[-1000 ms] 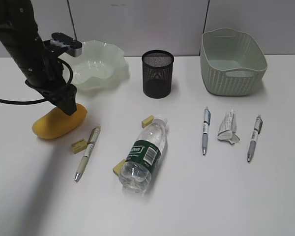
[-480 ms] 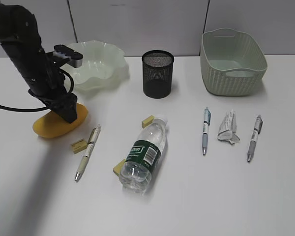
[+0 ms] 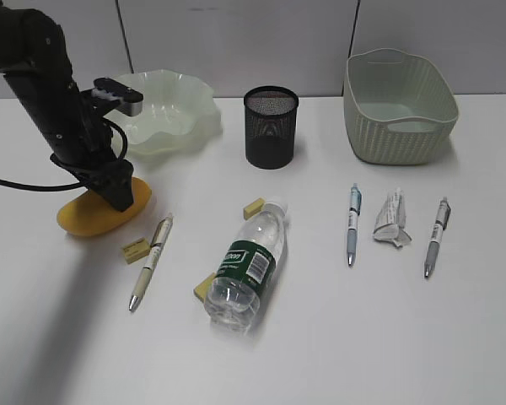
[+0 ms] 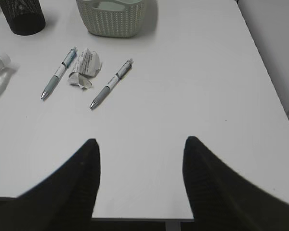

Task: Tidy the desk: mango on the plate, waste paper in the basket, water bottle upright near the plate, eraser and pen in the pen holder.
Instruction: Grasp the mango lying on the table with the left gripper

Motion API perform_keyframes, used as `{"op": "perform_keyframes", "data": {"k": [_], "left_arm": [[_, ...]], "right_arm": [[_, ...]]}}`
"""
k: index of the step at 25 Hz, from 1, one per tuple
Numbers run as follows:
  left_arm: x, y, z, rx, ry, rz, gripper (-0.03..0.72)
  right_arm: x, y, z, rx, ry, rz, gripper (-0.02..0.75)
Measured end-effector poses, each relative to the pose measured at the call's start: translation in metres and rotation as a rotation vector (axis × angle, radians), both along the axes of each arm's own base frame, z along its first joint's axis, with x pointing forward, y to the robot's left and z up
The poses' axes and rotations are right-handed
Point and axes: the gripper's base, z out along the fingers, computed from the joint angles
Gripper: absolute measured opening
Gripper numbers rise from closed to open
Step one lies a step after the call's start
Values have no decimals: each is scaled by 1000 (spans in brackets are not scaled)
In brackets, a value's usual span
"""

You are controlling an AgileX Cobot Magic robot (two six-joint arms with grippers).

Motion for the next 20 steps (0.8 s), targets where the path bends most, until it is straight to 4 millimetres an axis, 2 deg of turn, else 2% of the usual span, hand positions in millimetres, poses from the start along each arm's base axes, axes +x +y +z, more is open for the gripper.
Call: {"op": "perform_keyframes", "data": {"k": [20], "left_arm": [[-6, 0, 3, -15, 50, 8, 565]], "right_arm": [[0, 0, 0, 0, 0, 0, 442]]}}
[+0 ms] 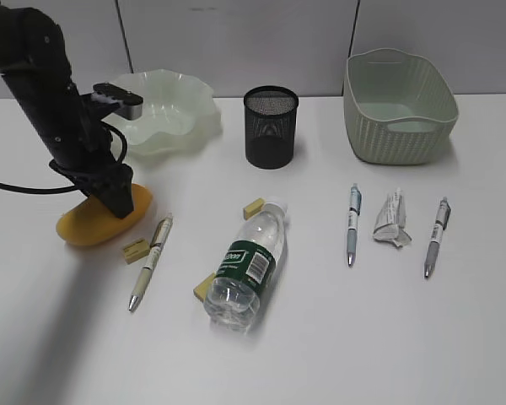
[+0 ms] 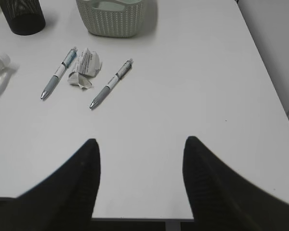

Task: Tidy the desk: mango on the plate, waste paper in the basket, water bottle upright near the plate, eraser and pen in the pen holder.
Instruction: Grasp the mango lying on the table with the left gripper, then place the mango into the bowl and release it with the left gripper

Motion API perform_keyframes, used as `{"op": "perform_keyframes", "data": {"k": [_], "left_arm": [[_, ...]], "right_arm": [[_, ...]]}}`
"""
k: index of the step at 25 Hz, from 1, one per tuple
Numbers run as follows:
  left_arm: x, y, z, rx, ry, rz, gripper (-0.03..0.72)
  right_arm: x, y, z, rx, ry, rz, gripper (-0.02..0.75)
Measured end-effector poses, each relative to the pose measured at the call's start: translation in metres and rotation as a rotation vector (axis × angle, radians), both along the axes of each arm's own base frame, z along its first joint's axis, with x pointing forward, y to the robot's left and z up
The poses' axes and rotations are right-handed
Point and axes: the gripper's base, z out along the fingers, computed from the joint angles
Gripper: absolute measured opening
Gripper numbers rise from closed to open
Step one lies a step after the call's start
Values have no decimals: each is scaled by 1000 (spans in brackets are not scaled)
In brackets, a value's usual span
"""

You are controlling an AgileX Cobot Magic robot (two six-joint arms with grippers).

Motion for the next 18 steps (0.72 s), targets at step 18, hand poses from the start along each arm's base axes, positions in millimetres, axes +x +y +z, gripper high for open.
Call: {"op": "perform_keyframes", "data": {"k": [18], "left_arm": [[-22, 4, 59, -33, -12, -7, 561]], "right_arm": [[0, 0, 0, 0, 0, 0, 442]]}}
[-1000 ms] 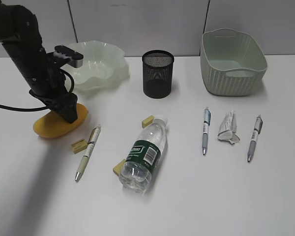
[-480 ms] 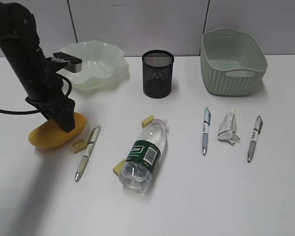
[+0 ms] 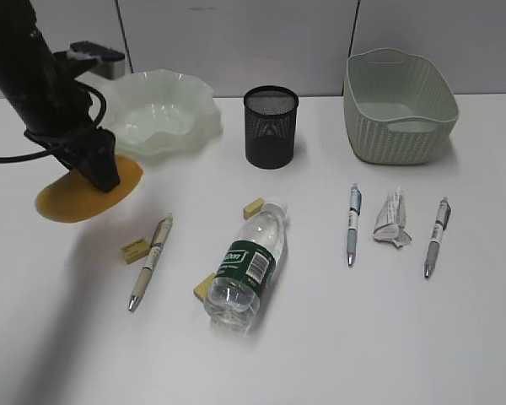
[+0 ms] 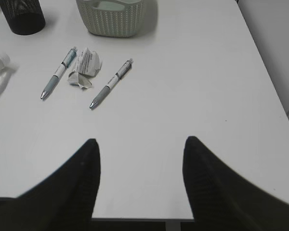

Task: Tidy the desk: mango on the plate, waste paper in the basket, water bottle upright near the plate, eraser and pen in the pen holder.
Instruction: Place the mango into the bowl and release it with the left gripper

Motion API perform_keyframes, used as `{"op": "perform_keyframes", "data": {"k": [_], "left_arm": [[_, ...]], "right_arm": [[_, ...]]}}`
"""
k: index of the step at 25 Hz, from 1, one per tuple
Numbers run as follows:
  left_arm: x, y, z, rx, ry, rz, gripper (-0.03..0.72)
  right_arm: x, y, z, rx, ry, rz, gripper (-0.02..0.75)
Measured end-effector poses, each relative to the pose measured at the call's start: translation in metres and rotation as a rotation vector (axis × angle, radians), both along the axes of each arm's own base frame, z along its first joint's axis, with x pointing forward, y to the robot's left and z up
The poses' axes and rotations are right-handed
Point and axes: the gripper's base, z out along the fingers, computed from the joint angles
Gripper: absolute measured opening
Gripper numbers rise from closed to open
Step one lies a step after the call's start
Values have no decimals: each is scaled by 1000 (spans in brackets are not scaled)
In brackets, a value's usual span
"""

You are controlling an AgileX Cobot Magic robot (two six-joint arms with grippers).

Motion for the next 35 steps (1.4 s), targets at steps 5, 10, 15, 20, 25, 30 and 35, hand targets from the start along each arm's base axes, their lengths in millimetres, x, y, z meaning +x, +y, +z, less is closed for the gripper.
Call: {"op": "perform_keyframes", "data": {"k": [5, 10, 15, 20, 25, 30, 35], "left_arm": [[2, -2, 48, -46, -110, 9, 561], [18, -5, 89, -102, -286, 57, 561], [35, -8, 107, -163, -500, 100, 561], [57, -12, 109, -221, -702, 140, 561], [84, -18, 84, -275, -807, 192, 561], [108, -19, 41, -297, -828, 250, 561], [123, -9, 0, -288, -778, 311, 561]], "right_arm": [[0, 0, 0, 0, 0, 0, 442], [0, 0, 0, 0, 0, 0, 442], [0, 0, 0, 0, 0, 0, 442], [0, 0, 0, 0, 0, 0, 442], [0, 0, 0, 0, 0, 0, 442], [0, 0, 0, 0, 0, 0, 442], [0, 0, 0, 0, 0, 0, 442]]}}
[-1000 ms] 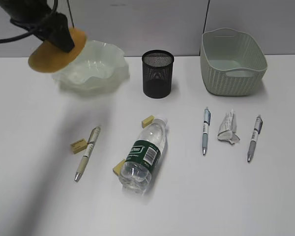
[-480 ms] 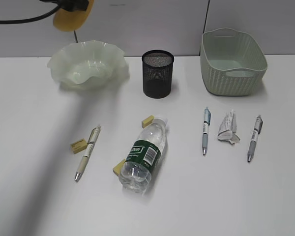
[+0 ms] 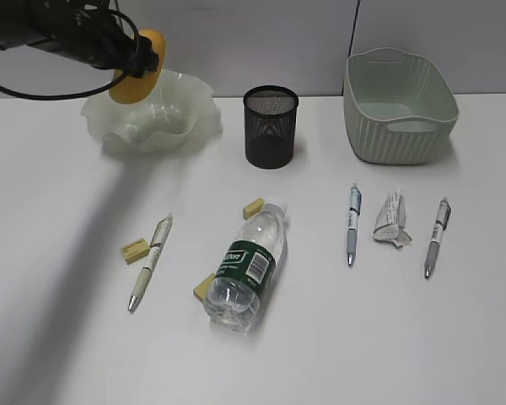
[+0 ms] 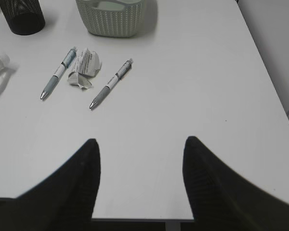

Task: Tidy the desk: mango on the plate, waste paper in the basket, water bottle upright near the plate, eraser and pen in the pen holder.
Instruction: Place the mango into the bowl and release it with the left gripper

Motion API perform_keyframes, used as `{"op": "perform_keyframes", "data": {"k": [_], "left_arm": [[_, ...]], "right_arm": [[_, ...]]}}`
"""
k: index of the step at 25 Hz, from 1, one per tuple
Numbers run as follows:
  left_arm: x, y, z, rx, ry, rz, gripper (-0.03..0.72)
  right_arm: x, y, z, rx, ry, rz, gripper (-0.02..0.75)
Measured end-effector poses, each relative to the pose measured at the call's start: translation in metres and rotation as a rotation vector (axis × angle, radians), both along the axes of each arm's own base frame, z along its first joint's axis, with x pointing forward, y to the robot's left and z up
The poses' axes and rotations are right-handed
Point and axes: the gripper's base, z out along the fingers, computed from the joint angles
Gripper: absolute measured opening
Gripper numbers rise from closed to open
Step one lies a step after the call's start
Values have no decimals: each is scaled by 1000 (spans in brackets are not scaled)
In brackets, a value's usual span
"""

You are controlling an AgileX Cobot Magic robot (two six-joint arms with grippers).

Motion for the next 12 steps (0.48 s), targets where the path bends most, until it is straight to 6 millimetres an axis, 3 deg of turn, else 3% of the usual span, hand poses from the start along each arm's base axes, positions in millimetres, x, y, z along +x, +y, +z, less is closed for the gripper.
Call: {"op": "perform_keyframes", "data": {"k": [12], "left_arm": [[10, 3, -49, 2, 59, 29, 561]], "right_arm": [[0, 0, 0, 0, 0, 0, 442]]}}
